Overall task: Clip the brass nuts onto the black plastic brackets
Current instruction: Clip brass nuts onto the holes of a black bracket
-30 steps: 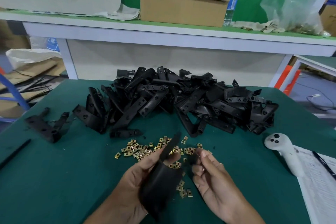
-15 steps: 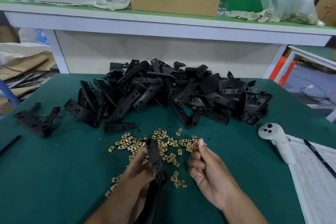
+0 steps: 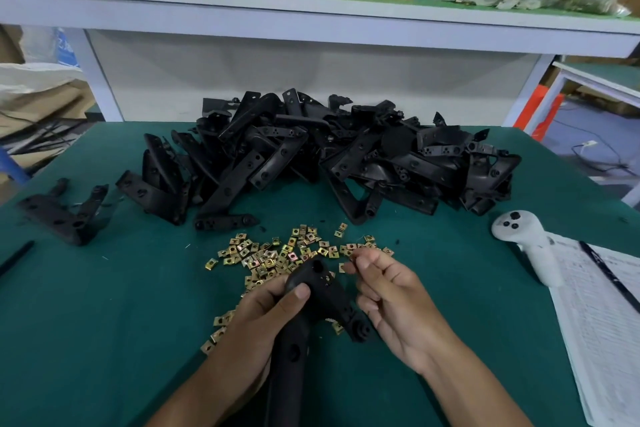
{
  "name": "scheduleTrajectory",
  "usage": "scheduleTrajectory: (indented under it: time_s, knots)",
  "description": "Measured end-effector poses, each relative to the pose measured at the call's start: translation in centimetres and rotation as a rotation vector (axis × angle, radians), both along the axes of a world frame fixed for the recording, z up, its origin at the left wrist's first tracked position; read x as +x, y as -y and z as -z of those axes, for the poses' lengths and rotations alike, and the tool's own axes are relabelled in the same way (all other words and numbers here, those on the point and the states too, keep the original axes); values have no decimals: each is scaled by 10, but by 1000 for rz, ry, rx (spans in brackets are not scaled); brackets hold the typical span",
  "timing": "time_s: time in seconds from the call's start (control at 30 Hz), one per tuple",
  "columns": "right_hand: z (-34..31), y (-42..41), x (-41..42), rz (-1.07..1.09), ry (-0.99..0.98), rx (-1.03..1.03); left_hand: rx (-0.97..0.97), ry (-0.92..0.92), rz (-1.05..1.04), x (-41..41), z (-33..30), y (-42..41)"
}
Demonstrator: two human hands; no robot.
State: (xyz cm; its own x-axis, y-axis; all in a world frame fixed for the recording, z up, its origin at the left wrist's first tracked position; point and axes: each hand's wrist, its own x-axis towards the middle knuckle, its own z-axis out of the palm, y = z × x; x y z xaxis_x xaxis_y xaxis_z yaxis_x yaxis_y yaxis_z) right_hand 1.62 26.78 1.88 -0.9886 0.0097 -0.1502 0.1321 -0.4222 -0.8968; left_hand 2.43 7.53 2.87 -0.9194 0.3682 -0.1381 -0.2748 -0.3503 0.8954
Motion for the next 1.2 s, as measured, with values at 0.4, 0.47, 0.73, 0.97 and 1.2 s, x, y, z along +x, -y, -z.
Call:
scheduleTrajectory:
  time_s: [0.4, 0.47, 0.73, 0.97, 1.2]
  knots:
    - [-7, 3, 7, -37, -139, 348, -14, -45, -49, -2, -1, 1]
    - [-8, 4, 8, 1, -224, 490, -36, -53, -32, -2, -1, 2]
    - [-9, 8, 12, 32, -374, 579, -27, -71, 53, -3, 5, 7]
    - [-14, 10, 16, 4, -377, 504, -19, -32, 104, -3, 7, 8]
    - [-14, 14, 18, -20, -363, 422, 34, 2, 225, -10, 15, 15]
